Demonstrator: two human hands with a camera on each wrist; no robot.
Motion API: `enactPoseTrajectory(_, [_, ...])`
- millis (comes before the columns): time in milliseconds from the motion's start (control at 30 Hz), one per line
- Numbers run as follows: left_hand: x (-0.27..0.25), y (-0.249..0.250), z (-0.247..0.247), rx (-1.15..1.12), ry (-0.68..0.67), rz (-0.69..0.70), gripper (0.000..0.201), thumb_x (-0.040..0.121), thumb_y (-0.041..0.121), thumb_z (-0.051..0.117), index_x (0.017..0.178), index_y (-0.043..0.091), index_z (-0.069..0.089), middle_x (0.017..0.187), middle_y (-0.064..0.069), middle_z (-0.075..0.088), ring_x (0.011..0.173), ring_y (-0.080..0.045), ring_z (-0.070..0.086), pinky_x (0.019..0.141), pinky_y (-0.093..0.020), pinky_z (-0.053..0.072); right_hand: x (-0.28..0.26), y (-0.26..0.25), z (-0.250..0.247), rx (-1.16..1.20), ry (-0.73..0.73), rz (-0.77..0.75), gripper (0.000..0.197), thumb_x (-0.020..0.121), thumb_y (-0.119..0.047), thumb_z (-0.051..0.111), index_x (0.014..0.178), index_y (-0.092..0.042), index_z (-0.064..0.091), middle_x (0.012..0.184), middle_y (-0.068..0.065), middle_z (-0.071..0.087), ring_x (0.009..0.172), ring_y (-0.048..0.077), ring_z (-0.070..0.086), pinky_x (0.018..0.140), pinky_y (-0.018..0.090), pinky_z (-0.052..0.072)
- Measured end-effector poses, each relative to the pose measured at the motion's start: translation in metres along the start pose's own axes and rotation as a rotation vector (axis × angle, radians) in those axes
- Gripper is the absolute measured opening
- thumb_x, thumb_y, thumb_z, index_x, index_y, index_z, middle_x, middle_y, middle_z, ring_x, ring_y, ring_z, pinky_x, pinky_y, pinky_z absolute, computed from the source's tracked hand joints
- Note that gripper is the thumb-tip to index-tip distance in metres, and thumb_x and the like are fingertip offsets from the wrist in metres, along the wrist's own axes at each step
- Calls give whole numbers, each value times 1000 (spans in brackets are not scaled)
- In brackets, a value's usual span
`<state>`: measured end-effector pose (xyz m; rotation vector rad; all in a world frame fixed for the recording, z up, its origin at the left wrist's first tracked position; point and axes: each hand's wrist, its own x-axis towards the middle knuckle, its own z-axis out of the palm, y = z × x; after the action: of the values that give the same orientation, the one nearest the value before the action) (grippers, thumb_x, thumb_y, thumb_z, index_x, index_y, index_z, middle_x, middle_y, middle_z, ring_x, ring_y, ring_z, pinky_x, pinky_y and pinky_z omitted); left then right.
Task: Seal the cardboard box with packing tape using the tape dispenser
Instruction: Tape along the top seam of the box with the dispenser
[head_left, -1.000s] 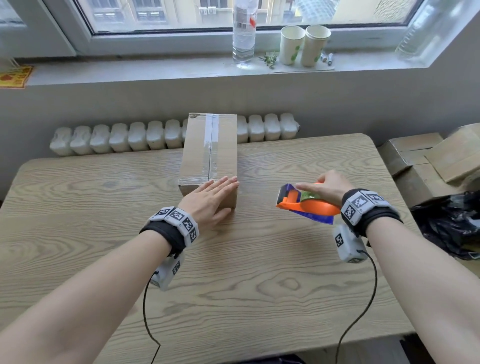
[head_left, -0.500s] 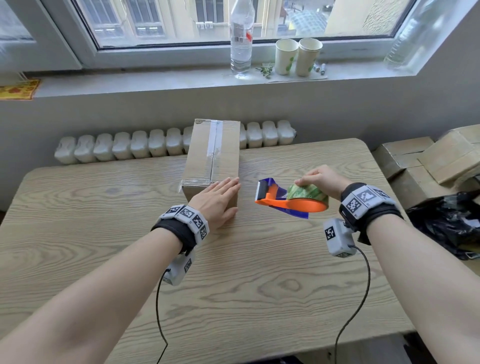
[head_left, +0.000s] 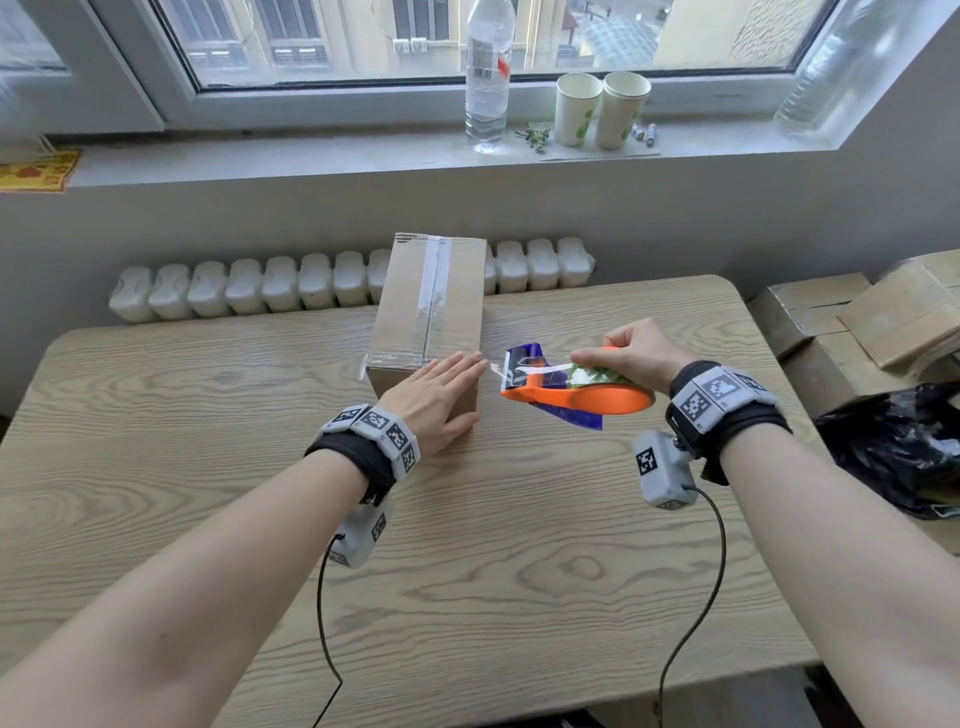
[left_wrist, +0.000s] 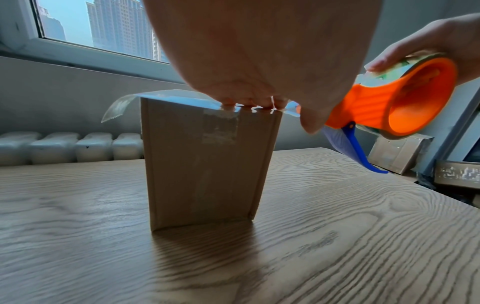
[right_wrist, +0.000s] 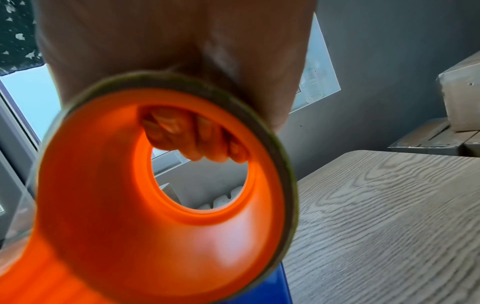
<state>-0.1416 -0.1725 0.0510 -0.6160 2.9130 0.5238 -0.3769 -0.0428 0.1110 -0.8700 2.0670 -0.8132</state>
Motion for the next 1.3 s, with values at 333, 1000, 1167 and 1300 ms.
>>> enactPoseTrajectory(333, [5, 3, 1, 74, -26, -29, 67, 94, 45, 35, 149, 27, 0, 159, 12, 0, 147, -12, 3, 120, -31, 3, 8, 5, 13, 102, 55, -42, 44, 70, -32, 80, 39, -18, 52, 44, -6, 59, 43, 10, 55, 49, 23, 44])
enactPoseTrajectory(1000, [7, 13, 2, 32, -50, -23, 83, 88, 40, 49, 149, 16, -2, 160, 2, -6, 147, -12, -8, 120, -29, -4, 7, -10, 9, 169, 240, -137, 46, 75, -32, 76, 44, -16, 45, 37, -12, 48, 34, 0, 41, 38, 14, 35])
enactPoseTrajectory(1167, [-2, 8, 1, 3, -4, -84, 80, 91, 41, 46, 149, 14, -1, 160, -1, -7, 147, -13, -9, 121, -29, -2, -9, 13, 23, 104, 288, -36, 47, 72, -45, 75, 46, -17, 46, 50, -2, 50, 47, 12, 46, 50, 24, 39])
enactPoseTrajectory(1300, [-18, -4, -3, -19, 33, -194, 74, 94, 42, 40, 149, 14, -2, 159, -2, -9, 147, -14, -9, 121, -32, -4, -21, 32, 45, 38, 288, 28, 42, 79, -38, 68, 48, -14, 51, 49, 0, 47, 50, 16, 44, 51, 27, 34])
